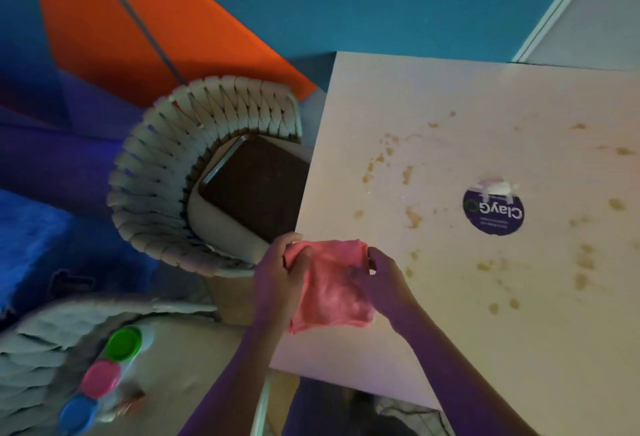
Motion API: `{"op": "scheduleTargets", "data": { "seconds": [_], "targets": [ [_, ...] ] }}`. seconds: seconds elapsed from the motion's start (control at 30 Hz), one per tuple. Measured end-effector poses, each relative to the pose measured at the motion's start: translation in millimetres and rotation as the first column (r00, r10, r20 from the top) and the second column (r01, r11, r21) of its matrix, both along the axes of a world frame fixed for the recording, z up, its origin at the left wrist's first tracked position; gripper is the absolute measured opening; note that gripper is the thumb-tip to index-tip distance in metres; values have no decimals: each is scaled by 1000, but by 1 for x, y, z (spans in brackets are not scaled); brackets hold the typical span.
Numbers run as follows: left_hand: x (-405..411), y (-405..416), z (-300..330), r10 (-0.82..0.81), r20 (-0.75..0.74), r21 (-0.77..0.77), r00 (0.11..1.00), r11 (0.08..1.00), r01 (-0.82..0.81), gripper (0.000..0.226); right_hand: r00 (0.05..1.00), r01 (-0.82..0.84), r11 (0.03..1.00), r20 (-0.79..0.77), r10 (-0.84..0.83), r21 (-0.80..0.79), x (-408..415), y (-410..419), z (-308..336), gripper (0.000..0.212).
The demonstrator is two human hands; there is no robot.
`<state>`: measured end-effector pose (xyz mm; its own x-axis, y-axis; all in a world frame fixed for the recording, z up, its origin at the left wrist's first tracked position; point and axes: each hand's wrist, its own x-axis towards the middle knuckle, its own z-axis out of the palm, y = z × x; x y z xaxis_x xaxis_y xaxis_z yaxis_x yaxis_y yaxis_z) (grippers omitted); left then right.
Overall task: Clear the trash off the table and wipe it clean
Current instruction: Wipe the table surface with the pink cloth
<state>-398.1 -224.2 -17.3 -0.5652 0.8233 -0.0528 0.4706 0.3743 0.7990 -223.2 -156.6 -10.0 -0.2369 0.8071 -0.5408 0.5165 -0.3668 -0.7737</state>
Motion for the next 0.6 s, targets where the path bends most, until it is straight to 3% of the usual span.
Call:
{"op": "scheduleTargets", "data": {
  "seconds": [0.27, 0.43, 0.6],
  "targets": [
    [40, -10, -22, -176, -183, -126, 967, 980, 155, 32, 994, 22, 997, 106, -30, 77, 44, -27, -15, 33],
    [65, -16, -36, -384, -440, -277, 812, 918, 284, 42, 984, 94, 982, 134, -116, 163, 72, -39, -31, 46],
    [82, -17, -49, -521, -497, -349, 694, 852, 390, 40, 926, 102, 885, 281, -251, 454, 98, -60, -48, 33]
  ]
}}
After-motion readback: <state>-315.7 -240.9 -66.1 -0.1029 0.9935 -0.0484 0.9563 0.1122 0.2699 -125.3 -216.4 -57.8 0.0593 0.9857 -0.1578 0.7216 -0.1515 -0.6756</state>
